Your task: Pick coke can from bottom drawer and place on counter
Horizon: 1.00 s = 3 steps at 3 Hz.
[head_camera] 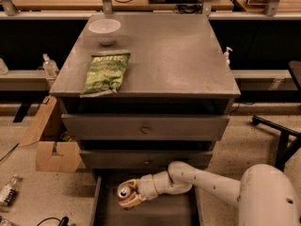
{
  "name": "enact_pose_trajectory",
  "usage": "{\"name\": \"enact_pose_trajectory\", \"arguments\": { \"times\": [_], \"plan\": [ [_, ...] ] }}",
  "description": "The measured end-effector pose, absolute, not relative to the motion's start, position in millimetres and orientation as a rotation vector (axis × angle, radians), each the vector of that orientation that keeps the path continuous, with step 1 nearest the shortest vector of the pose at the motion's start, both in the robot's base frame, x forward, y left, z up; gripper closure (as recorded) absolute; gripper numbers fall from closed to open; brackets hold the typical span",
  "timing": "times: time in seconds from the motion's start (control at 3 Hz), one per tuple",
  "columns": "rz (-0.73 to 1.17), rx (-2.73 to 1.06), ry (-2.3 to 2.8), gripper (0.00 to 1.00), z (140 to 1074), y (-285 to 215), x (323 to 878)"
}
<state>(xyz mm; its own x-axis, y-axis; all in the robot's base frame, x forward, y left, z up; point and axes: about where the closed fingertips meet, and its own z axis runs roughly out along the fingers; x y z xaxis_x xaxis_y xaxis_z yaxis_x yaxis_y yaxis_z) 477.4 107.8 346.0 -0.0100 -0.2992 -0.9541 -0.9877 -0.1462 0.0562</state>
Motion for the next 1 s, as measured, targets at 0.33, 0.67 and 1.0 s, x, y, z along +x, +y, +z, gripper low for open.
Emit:
{"name": "enact_pose_trajectory", "arguments": {
  "times": [0.33,0.67,1.0],
  "plan": [
    [1.28,-1.456,1.465,1.0,457.7,77.7,441.9],
    [1.21,-1.327,1.602,1.0,567.9,18.8,447.3],
    [1.101,-1.192,1.693,1.0,630.0,-32.8,473.7]
  ]
}}
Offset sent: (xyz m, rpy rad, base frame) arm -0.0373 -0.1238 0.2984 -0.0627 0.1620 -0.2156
